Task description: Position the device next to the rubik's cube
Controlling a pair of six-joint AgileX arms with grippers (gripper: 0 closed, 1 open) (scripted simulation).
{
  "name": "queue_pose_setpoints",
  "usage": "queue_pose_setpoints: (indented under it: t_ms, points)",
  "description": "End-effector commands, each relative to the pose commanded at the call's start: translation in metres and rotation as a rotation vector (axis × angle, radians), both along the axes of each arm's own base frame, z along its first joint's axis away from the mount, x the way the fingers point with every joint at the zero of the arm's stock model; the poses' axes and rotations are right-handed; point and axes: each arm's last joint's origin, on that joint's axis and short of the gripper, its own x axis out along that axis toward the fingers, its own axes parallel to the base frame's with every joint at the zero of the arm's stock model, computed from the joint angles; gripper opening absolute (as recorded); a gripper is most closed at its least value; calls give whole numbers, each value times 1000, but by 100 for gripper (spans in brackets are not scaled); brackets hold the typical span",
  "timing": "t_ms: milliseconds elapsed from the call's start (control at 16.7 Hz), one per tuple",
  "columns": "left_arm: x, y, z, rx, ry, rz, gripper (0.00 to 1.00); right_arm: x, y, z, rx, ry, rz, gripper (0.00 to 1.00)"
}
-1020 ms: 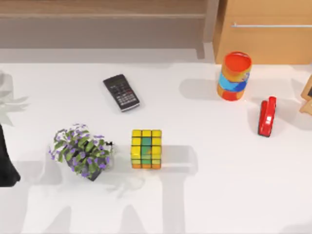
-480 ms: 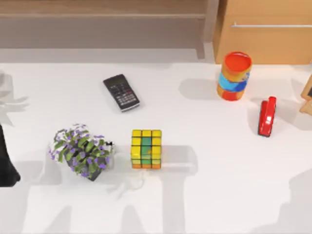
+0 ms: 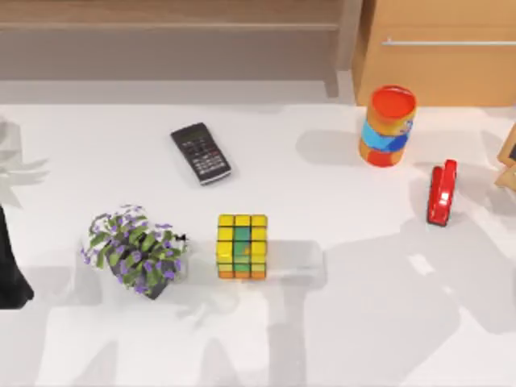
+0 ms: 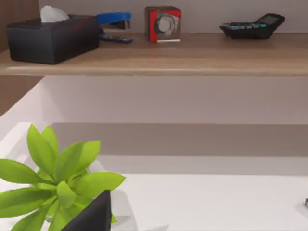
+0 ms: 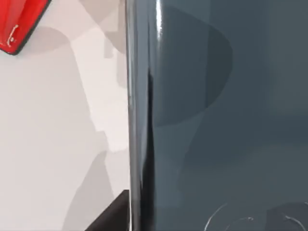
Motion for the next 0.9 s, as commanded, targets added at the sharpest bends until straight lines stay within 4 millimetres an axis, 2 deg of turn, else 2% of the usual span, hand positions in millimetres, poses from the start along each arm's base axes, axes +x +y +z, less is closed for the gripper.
queue_pose_setpoints:
  t_ms: [180, 420, 660, 900]
  points:
    - [0, 0, 0, 0, 0, 0, 100, 15, 38, 16, 98, 1, -54, 0]
    - [0, 0, 0, 0, 0, 0, 100, 33, 93, 22, 189, 70, -115, 0]
    - [0, 0, 0, 0, 0, 0, 100, 49, 150, 8, 201, 180, -161, 0]
    - [0, 0, 0, 0, 0, 0, 100, 56, 203, -22, 138, 285, -193, 0]
